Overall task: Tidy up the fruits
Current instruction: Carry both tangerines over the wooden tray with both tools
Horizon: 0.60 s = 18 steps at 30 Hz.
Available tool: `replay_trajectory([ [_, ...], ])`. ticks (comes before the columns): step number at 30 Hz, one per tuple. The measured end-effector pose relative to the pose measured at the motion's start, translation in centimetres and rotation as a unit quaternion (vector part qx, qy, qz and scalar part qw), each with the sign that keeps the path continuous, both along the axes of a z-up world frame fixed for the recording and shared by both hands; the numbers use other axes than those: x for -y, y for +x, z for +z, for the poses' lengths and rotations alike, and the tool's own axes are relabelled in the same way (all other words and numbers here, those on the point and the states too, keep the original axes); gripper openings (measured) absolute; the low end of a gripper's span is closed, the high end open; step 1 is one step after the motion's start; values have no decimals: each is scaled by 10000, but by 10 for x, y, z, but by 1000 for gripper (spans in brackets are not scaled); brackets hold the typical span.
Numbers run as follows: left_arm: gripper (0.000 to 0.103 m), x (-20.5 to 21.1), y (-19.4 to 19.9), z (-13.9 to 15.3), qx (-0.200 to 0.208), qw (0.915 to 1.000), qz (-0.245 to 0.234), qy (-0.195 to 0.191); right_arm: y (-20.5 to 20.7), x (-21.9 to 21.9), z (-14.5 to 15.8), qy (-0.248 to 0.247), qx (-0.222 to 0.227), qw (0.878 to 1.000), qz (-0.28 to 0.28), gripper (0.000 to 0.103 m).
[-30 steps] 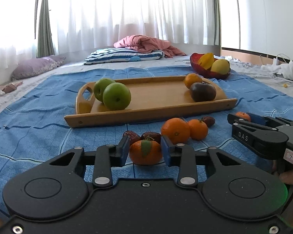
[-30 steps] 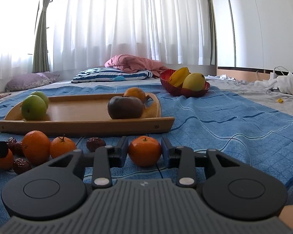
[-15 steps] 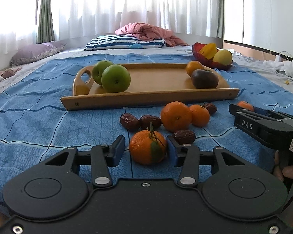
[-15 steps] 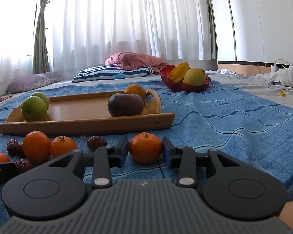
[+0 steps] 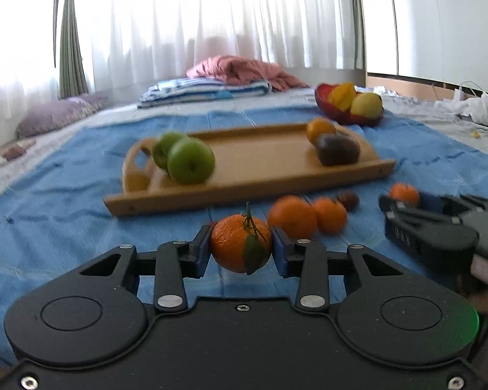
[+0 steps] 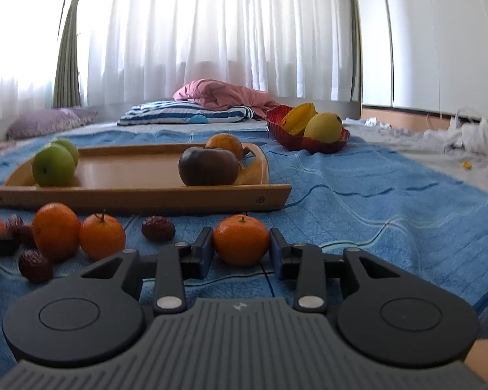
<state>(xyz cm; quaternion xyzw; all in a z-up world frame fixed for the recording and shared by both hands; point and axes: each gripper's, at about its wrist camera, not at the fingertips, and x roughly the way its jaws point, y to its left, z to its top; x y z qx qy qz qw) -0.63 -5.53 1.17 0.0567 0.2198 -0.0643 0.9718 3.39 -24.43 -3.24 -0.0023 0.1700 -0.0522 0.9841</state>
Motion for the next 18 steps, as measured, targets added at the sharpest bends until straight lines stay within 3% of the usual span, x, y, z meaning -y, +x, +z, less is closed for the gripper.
replay_trajectory([
  [10,37,-23,33,31,-64,9996,-10,-261,-3,6,18,145,30,9997,173,40],
  [18,37,-50,80,72,-148,9977,-125,-655,26,20,63,601,90,9975,371,40],
])
